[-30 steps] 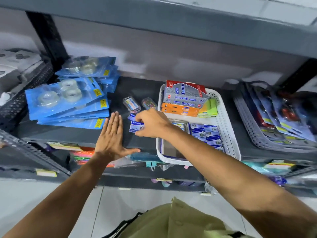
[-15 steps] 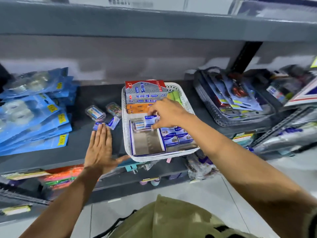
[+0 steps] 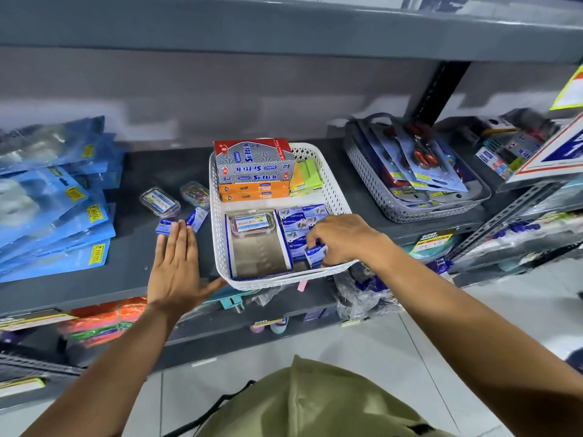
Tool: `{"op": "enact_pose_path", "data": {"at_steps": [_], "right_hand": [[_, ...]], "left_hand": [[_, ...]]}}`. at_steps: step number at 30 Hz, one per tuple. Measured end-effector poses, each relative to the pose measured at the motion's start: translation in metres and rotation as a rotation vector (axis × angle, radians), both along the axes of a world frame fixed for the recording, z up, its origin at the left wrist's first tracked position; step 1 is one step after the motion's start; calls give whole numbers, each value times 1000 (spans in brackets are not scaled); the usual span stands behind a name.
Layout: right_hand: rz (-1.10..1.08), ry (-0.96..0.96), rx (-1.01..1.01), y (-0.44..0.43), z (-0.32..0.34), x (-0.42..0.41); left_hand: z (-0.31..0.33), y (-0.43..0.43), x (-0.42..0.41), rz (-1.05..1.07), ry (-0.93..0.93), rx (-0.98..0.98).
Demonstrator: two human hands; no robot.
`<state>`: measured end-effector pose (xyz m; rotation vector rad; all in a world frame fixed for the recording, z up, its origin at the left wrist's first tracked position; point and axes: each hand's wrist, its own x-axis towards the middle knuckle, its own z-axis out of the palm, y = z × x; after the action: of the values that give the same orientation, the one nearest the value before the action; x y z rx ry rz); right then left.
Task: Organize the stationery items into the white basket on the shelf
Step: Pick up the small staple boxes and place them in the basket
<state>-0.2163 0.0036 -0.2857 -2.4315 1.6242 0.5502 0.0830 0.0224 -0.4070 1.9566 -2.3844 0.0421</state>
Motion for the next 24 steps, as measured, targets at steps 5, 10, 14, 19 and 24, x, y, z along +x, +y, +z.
{"op": "enact_pose_path", "data": {"at_steps": [5,10,14,19,24], "right_hand": [[-13,1,16,2,-4,3],[-52,-62,116,-1,-7,3],[-94,-153,169,-3,-6,-1],[-131,-211,114,0,-12,0],[-203,-254,106,0,-10,6]], "left_hand": [[-1,0,0,12,-23,-6],[0,0,-1,15,-19,0],[0,0,0,21,-25,-2],[-3,0,1,23,-31,-2],[-3,-1,0,27,-17,-7]]}}
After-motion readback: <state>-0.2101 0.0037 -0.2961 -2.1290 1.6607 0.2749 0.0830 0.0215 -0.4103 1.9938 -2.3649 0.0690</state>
